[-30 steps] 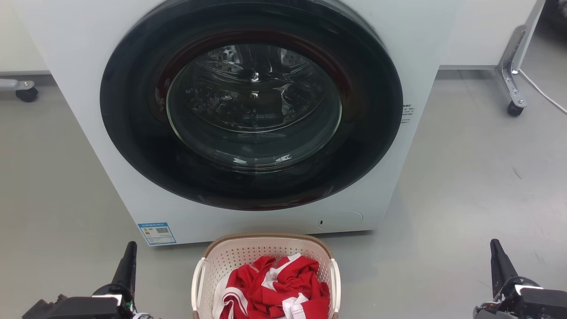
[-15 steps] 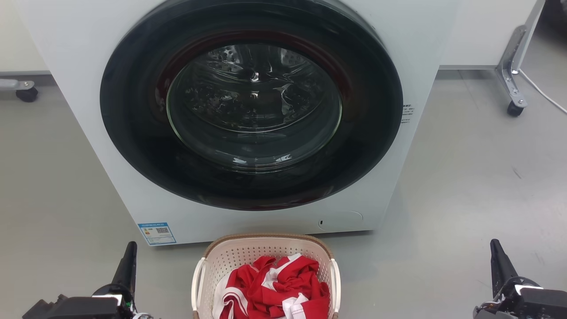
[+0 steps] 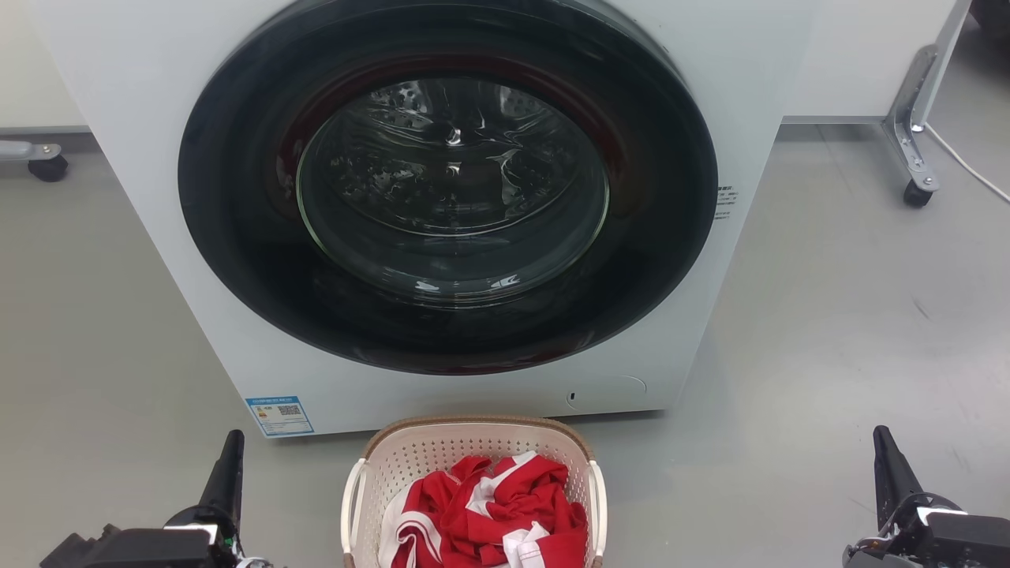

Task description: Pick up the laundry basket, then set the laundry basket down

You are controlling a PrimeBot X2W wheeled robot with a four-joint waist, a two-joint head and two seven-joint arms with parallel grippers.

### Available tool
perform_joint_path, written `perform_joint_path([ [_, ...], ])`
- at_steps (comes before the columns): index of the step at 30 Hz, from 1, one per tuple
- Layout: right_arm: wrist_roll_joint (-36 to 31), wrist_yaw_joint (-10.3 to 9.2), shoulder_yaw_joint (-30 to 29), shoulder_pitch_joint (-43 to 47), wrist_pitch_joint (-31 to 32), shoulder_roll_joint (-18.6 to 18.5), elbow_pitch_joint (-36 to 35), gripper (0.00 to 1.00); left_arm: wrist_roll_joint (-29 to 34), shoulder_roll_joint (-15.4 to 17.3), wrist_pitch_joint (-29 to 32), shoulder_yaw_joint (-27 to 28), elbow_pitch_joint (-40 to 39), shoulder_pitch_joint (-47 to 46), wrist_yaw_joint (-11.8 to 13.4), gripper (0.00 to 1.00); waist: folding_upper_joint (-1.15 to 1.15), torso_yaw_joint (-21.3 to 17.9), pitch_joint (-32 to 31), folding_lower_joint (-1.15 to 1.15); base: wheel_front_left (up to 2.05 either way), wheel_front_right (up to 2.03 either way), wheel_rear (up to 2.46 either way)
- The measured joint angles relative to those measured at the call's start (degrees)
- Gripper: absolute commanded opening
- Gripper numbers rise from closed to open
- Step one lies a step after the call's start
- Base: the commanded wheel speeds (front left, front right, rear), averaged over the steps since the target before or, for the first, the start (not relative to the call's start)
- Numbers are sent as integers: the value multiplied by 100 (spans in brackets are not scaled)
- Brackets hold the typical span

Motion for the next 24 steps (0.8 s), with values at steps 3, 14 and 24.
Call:
perform_joint_path([
  [3, 0, 0, 0, 0, 0, 0, 0, 0, 0, 0, 0, 0, 0, 0, 0, 0, 0, 0, 0, 0, 0, 0, 0],
  [14, 1, 0, 0, 0, 0, 0, 0, 0, 0, 0, 0, 0, 0, 0, 0, 0, 0, 0, 0, 0, 0, 0, 0],
  [24, 8, 0, 0, 0, 0, 0, 0, 0, 0, 0, 0, 0, 0, 0, 0, 0, 0, 0, 0, 0, 0, 0, 0],
])
